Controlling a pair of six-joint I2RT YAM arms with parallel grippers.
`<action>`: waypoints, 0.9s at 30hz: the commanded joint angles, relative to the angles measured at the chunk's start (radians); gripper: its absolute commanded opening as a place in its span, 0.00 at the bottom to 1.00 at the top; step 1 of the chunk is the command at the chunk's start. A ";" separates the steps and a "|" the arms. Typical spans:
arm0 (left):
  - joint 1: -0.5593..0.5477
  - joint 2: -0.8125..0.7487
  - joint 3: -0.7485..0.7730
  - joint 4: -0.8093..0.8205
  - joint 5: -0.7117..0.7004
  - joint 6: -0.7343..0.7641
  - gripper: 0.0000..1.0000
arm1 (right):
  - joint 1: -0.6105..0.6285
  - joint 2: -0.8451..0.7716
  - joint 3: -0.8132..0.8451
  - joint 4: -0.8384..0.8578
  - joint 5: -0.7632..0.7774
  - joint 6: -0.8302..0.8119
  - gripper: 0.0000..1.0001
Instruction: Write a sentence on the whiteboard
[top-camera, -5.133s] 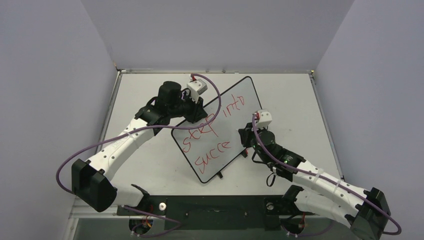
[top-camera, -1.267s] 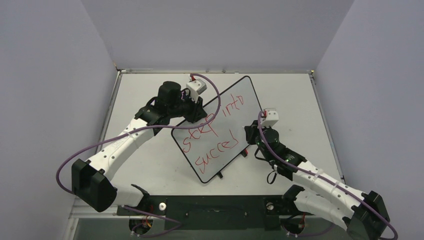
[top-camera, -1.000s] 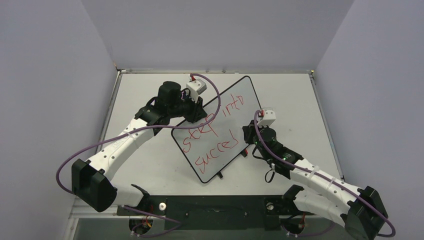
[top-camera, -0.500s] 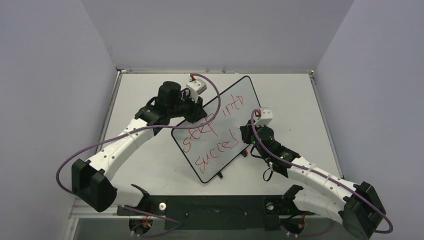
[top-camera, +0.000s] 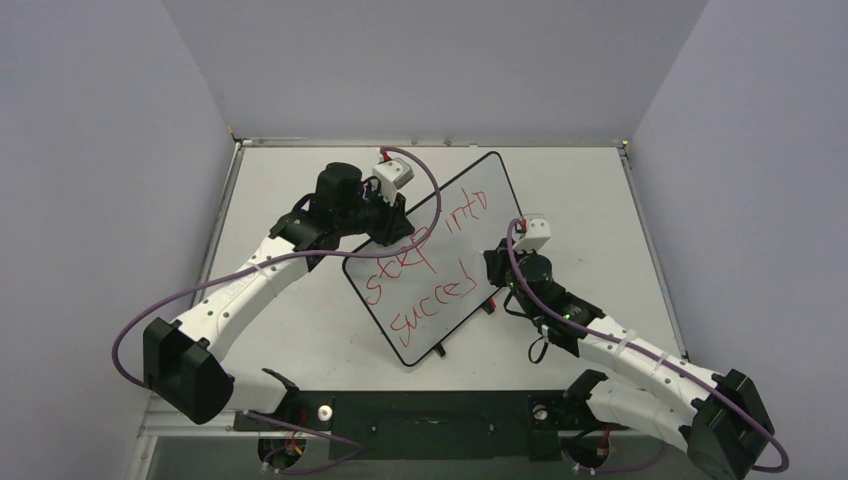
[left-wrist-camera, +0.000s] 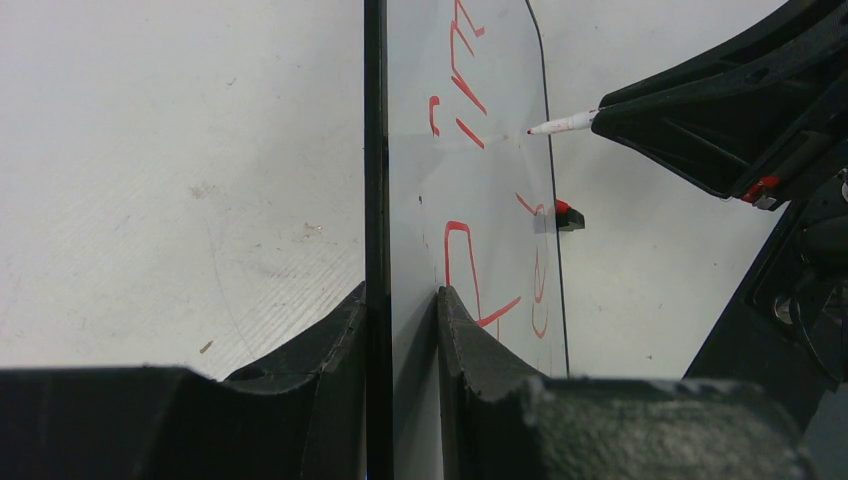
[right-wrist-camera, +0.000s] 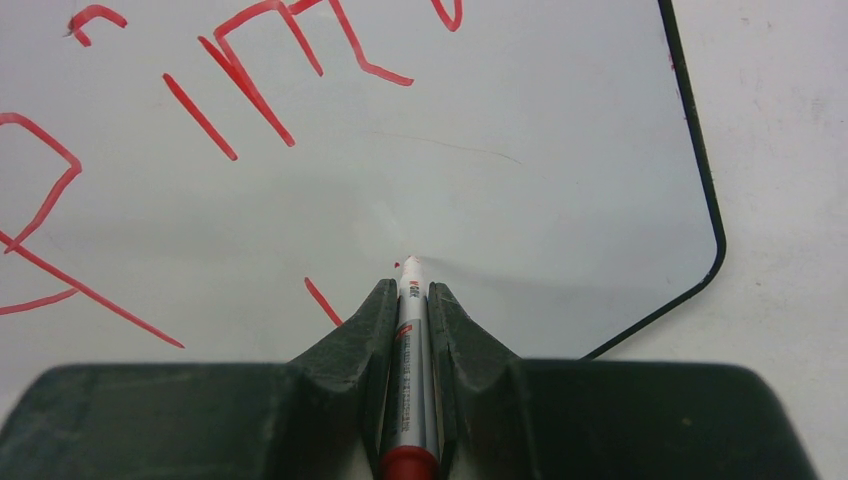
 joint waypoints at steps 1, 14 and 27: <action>-0.007 -0.024 -0.003 0.089 -0.032 0.076 0.00 | -0.015 -0.005 0.028 0.006 0.053 -0.005 0.00; -0.007 -0.023 -0.003 0.089 -0.032 0.076 0.00 | -0.020 0.047 0.038 0.056 -0.020 0.002 0.00; -0.007 -0.022 -0.004 0.088 -0.030 0.076 0.00 | -0.016 0.040 0.005 0.107 -0.102 0.036 0.00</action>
